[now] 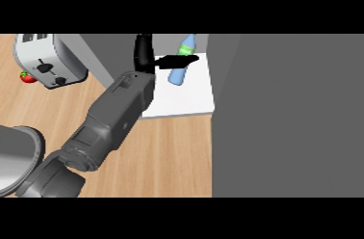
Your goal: Pick up the bottled water, place it into the cabinet and close the cabinet
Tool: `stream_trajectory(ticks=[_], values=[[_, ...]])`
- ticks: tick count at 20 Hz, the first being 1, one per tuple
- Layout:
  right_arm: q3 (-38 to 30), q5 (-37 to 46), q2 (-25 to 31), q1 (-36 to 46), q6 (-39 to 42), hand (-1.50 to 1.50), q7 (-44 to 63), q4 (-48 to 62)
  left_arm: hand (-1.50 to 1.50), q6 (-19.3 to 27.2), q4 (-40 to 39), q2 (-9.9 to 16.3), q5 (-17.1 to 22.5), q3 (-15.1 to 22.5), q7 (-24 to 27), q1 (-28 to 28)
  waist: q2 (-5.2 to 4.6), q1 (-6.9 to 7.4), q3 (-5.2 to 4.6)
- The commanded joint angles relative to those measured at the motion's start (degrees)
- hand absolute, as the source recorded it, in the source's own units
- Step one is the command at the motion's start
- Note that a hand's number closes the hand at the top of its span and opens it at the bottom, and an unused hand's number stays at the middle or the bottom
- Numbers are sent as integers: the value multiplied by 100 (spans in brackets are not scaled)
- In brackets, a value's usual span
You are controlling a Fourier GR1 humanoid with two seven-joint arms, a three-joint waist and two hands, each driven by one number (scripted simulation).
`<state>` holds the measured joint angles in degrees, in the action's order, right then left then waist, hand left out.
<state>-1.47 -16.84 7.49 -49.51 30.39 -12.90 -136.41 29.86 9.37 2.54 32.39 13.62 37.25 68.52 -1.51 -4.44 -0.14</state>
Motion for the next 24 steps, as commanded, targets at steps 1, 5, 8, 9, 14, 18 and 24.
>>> stream_trajectory(ticks=[1,5,8,9,14,18,24], values=[[81,-237,-18,-111,-32,-150,230,-369,-150,-636,131,9,85,-160,272,-16,30,83,3],[22,-448,13,-441,-90,-150,444,-862,-150,-515,126,-226,73,-248,497,-157,81,164,5],[-18,-545,22,-421,-124,-150,545,-809,-150,-530,448,-250,130,-184,214,-166,123,230,8],[122,-314,-79,-399,-75,-150,385,-760,-150,-562,493,-251,184,-142,386,-413,116,175,8],[343,-243,-152,-277,-311,-150,685,-893,-150,-563,1353,-253,296,269,364,-1136,175,325,8],[427,-76,-240,-399,-237,-150,438,-716,-150,-538,2363,-254,591,917,108,-1841,205,318,9],[581,128,-231,-379,-495,-150,695,-996,-150,-859,3641,-254,857,1552,-144,-2533,201,388,5]])
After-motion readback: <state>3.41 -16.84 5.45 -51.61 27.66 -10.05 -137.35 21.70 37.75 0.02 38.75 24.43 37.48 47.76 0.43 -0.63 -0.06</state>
